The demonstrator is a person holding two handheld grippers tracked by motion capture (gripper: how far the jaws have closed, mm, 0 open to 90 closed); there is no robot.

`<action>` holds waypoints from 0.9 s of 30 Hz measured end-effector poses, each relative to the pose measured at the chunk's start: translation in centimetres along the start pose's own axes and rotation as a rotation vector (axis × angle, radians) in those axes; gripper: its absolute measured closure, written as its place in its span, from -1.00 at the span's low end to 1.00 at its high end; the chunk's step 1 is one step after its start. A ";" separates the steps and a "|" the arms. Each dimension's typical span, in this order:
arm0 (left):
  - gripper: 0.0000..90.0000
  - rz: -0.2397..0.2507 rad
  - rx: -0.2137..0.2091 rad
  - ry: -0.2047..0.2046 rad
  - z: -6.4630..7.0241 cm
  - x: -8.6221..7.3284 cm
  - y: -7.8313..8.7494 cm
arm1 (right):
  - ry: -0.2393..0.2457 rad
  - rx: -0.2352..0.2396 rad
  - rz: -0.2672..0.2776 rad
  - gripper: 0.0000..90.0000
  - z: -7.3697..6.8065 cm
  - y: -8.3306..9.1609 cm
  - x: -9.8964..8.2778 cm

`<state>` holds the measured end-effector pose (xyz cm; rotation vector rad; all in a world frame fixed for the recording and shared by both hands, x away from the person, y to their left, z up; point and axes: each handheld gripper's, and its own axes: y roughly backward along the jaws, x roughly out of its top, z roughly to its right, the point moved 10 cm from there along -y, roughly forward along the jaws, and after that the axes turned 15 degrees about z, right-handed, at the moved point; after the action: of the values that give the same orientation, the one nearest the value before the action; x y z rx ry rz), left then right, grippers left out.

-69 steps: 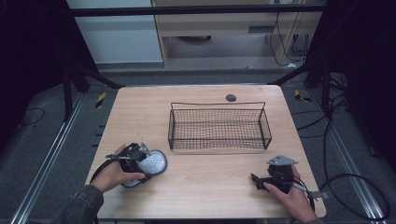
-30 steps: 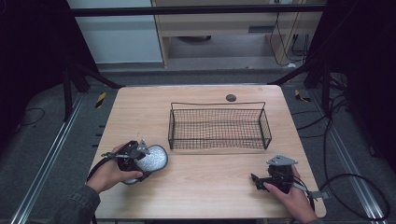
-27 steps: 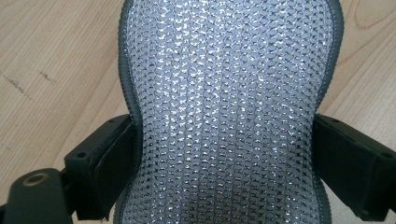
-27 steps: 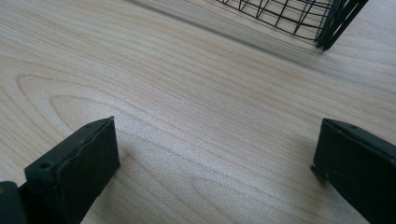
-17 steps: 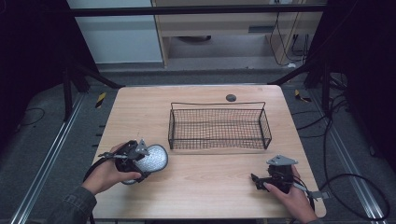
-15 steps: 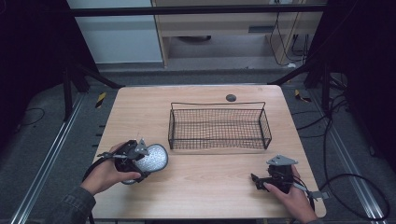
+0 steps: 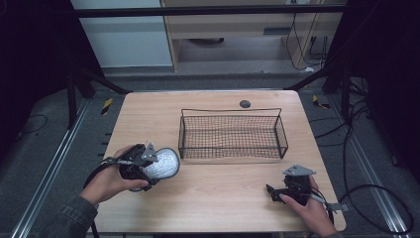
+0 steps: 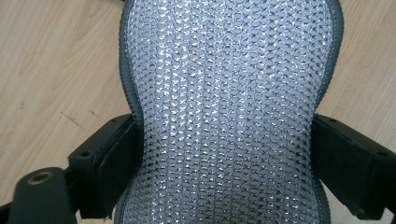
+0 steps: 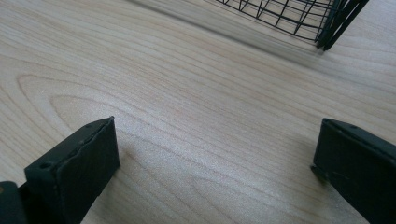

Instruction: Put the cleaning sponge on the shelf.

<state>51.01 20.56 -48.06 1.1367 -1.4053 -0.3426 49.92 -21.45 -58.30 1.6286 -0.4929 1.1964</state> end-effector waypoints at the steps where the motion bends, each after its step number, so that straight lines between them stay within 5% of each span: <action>1: -0.75 0.004 -0.004 0.001 0.0 0.2 0.1 | 0.000 0.000 0.000 -0.99 0.0 0.0 0.0; 27: -0.72 0.023 0.014 -0.048 -1.9 3.1 2.0 | 0.000 0.000 -0.002 -0.99 0.0 0.0 0.0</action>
<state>52.49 19.89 -44.26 1.1294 -1.4639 -0.3455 49.90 -21.46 -58.29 1.6285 -0.4914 1.1953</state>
